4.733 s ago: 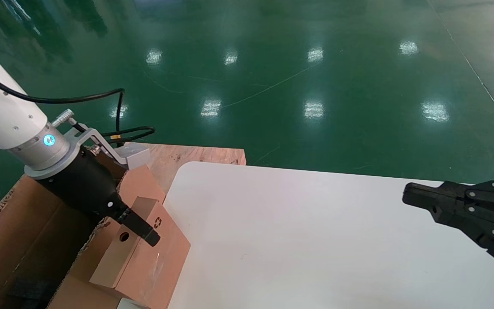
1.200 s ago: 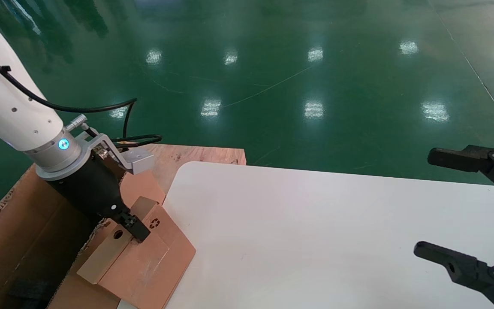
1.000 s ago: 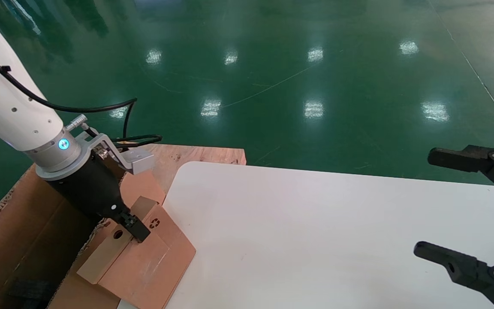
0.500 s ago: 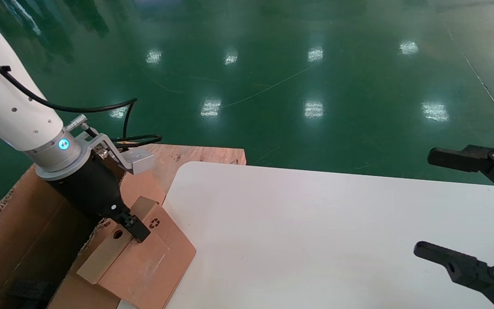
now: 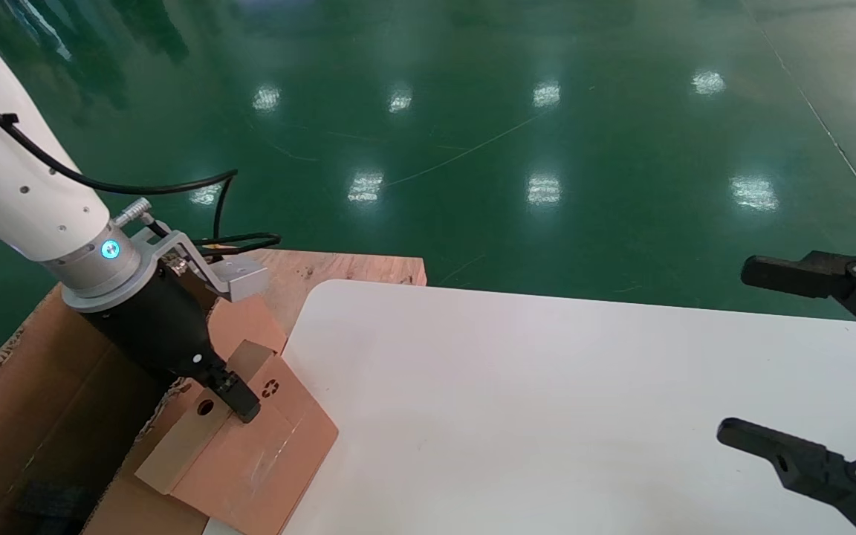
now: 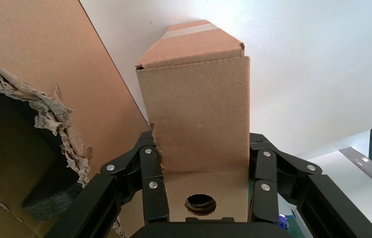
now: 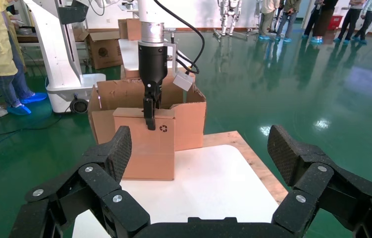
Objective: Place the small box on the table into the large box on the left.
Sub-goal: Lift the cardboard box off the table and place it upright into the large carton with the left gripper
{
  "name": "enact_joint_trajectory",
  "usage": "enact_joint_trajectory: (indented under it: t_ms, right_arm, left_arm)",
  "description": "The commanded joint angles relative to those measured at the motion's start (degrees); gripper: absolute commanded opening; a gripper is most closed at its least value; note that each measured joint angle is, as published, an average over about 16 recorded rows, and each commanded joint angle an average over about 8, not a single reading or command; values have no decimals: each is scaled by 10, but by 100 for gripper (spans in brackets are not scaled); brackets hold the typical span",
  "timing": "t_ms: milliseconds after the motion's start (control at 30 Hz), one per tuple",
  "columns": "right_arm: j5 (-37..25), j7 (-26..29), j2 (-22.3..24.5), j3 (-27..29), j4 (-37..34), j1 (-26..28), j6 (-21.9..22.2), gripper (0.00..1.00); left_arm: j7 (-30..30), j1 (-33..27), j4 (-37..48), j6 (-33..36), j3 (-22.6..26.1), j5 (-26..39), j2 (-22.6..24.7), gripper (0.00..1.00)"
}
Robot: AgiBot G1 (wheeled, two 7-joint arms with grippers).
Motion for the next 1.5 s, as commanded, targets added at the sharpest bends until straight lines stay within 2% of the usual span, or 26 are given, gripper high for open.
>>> enact_joint_trajectory:
  t_ms: [33,1500]
  right_arm:
    - [0,0,0,0,0,0,0,100]
    - [0,0,0,0,0,0,0,100]
  left_arm:
    - [0,0,0,0,0,0,0,100]
    - [-5,-3,-3,-1,4,4,2,100]
